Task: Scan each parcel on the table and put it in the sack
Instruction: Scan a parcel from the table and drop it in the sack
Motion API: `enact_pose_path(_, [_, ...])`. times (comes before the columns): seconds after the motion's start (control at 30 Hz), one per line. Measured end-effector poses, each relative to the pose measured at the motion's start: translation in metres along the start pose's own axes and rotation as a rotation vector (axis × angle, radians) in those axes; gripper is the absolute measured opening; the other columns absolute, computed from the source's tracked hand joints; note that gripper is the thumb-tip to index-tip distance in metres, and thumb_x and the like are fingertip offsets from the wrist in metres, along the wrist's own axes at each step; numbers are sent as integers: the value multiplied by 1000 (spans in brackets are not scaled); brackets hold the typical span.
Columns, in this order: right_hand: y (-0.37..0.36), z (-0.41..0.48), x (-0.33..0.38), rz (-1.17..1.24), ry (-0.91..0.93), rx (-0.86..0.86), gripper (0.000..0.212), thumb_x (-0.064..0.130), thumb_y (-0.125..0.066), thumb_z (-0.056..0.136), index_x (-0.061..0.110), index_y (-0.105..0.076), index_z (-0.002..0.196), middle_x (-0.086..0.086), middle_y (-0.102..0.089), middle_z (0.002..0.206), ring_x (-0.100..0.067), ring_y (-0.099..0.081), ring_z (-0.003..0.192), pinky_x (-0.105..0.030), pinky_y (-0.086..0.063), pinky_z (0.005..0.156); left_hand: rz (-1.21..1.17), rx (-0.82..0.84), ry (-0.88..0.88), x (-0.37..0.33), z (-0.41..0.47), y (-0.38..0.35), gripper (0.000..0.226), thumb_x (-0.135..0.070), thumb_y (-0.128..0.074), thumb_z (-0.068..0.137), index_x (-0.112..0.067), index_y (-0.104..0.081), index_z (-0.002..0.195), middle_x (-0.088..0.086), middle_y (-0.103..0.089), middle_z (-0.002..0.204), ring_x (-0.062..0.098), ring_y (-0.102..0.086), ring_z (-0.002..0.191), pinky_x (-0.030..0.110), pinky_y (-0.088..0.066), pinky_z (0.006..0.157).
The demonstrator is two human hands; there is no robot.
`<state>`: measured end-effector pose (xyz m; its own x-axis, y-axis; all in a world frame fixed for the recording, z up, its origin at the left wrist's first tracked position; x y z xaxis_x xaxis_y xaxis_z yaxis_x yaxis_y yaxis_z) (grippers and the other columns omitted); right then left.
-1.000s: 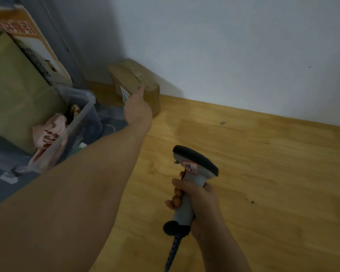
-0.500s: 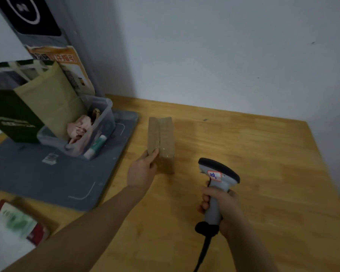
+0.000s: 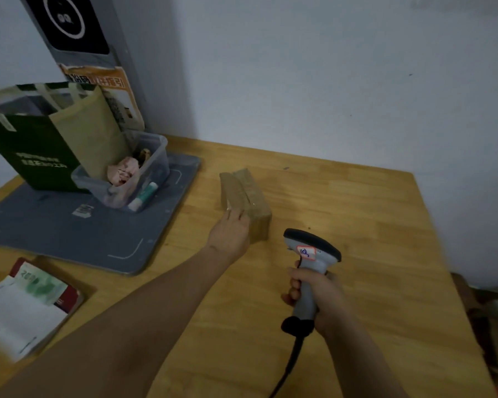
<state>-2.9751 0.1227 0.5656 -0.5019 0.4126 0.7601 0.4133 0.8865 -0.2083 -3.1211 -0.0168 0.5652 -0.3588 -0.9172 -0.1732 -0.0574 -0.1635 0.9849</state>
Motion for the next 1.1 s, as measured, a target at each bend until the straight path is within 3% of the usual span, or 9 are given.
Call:
enact_pose_path(0.07, [8, 2, 3, 12, -1, 0, 12, -4, -64, 81, 2, -56, 75, -9, -50, 54, -19, -47, 46, -32, -51, 50, 78, 43, -60, -11, 13, -3, 51, -14, -61, 86, -13, -39, 132, 10, -32, 140, 29, -31, 135, 39, -33, 109])
enact_pose_path(0.23, [21, 20, 3, 60, -24, 0, 11, -6, -63, 82, 1, -55, 81, -8, -50, 52, -17, -47, 41, -32, -51, 48, 636, 293, -371, -22, 59, -9, 118, -13, -73, 81, -22, 23, 150, 10, 26, 158, 28, 21, 146, 50, 7, 118])
enact_pose_path(0.37, [22, 31, 0, 58, -48, 9, 12, -6, -63, 84, 1, -54, 79, -9, -49, 53, -20, -46, 41, -32, -50, 48, 623, 425, -513, -42, 85, -12, 108, -26, -79, 77, -18, -4, 154, 7, -18, 157, 24, -17, 145, 39, -16, 117])
enact_pose_path(0.5, [26, 30, 0, 60, -42, 12, 11, -6, -63, 84, 2, -55, 81, -10, -49, 54, -21, -46, 43, -33, -49, 49, 56, 333, -255, -41, 98, 25, 92, -35, -85, 63, -14, -34, 137, 2, -37, 129, 21, -43, 117, 34, -44, 93])
enact_pose_path(0.6, [20, 20, 4, 51, -4, 37, 12, -6, -63, 83, 2, -55, 79, -9, -49, 53, -20, -46, 43, -32, -49, 49, -547, 122, 84, 2, 98, 59, 80, -30, -87, 59, -11, -45, 124, -4, -53, 110, 17, -53, 103, 31, -48, 81])
enact_pose_path(0.7, [5, 4, 15, 3, 68, 72, 12, -6, -63, 82, 3, -56, 78, -7, -49, 52, -19, -45, 43, -30, -49, 49, -955, 75, 285, 44, 70, 68, 102, -52, -90, 36, -12, -55, 124, 1, -65, 114, 19, -63, 103, 34, -55, 85])
enact_pose_path(0.77, [-6, -7, 21, -52, 123, 92, 11, -5, -64, 81, 4, -57, 79, -7, -48, 52, -19, -45, 43, -29, -49, 49, -1089, 57, 340, 63, 47, 67, 104, -53, -92, 33, -11, -58, 122, 4, -67, 115, 20, -66, 103, 37, -57, 87])
enact_pose_path(0.93, [-34, -39, 26, -152, 213, 153, 15, -1, -72, 76, 2, -60, 85, -8, -50, 54, -18, -46, 43, -30, -50, 52, -1225, -21, 454, 93, -11, 77, 59, -28, -84, 68, -8, -62, 119, 6, -68, 112, 23, -64, 107, 36, -54, 90])
enact_pose_path(1.1, [-54, -64, 17, -262, 225, 216, 17, 0, -72, 77, 2, -59, 88, -8, -50, 54, -18, -45, 42, -30, -50, 51, -1197, -86, 506, 122, -53, 93, 53, -34, -78, 77, -14, -59, 121, 2, -63, 112, 20, -59, 106, 27, -50, 79])
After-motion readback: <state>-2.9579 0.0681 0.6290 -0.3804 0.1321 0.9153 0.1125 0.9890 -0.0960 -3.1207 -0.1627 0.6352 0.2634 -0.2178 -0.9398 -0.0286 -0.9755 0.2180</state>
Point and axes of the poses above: each hand's wrist, its own z-axis towards the middle knuckle, its own y-axis out of the back of the hand, x = y × z, the point moved 7 cm from there along z, towards the middle knuckle
